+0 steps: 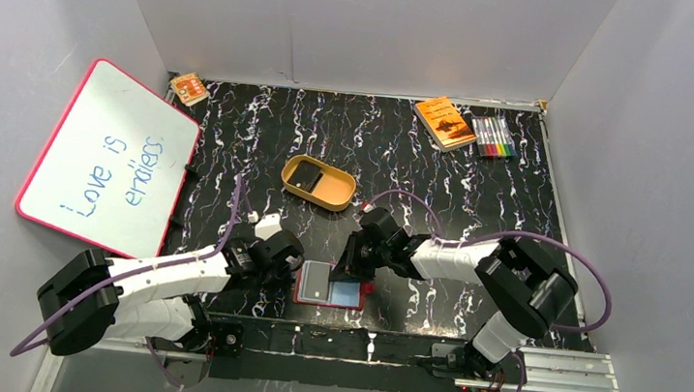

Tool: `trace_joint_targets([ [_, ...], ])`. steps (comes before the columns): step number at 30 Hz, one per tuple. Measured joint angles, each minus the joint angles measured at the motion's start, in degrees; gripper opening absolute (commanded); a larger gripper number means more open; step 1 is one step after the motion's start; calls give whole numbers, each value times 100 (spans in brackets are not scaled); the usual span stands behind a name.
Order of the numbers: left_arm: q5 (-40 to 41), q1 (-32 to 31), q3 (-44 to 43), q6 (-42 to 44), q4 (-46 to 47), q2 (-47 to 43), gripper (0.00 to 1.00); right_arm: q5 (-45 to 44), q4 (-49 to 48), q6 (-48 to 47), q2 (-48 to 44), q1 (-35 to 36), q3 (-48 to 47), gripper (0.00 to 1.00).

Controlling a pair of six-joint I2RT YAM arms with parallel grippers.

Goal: Put the credit cards into the card holder
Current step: Insert the credit card into the card holder.

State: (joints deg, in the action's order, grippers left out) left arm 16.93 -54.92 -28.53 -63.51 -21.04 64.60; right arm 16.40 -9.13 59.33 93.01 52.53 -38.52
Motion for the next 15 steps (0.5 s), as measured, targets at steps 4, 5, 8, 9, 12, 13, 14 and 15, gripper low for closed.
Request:
trace_joint_targets([
  [4,9,0,0,4,-9,-15,11,-138,212,-144,-249,2,-9,20],
  [5,13,0,0,4,-15,-22,11,-179,280,-184,-330,2,-17,18],
  [8,31,0,0,4,-33,-55,11,-273,428,-280,-442,0,-66,12],
  [9,35,0,0,4,-37,-59,11,-286,481,-304,-448,0,-92,11],
  [12,39,0,0,4,-42,-61,11,-293,616,-367,-439,0,-107,6],
  [13,42,0,0,4,-42,-61,11,-293,638,-387,-420,0,-107,5],
  [14,42,0,0,4,-44,-59,11,-289,643,-391,-389,0,-107,4],
  [15,42,0,0,4,-42,-59,11,-275,643,-402,-343,0,-109,4],
])
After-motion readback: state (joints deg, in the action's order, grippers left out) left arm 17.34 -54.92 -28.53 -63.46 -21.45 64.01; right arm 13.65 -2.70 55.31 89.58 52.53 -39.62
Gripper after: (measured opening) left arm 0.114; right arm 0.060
